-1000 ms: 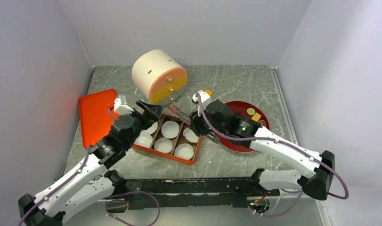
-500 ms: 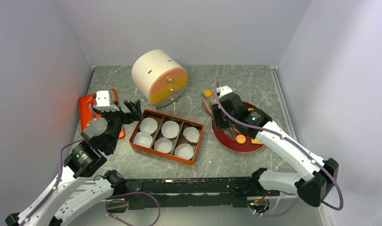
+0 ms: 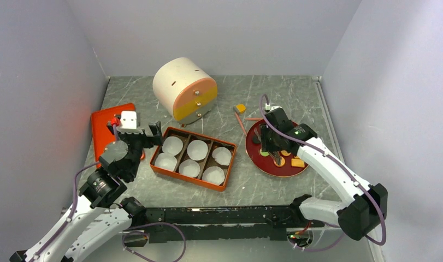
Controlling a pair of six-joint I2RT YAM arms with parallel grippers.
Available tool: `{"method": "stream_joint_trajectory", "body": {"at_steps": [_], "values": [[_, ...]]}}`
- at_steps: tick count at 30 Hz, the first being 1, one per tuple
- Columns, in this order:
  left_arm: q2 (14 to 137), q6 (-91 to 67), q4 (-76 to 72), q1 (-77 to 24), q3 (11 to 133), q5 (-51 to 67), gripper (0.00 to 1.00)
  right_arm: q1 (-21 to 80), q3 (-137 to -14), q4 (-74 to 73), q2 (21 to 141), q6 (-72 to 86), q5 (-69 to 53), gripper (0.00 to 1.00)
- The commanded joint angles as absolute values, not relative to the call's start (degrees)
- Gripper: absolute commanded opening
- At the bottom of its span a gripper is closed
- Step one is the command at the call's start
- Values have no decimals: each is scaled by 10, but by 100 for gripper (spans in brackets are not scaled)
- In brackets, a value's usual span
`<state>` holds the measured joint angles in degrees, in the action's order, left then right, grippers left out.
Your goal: Pack the cookies
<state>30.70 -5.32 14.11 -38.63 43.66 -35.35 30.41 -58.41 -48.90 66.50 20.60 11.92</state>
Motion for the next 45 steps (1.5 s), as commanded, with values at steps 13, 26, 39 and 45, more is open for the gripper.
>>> {"method": "stream_joint_trajectory", "body": {"at_steps": [13, 26, 39, 45], "values": [[276, -45, 106, -358, 427, -336, 96, 289, -583, -482, 706, 213, 107, 49], [278, -49, 108, -351, 427, -331, 96, 289, -582, -464, 732, 204, 100, 53], [274, -51, 105, -345, 425, -321, 96, 289, -583, -447, 758, 194, 112, 54], [273, -51, 106, -344, 425, -321, 96, 289, -584, -447, 766, 191, 118, 51]]}}
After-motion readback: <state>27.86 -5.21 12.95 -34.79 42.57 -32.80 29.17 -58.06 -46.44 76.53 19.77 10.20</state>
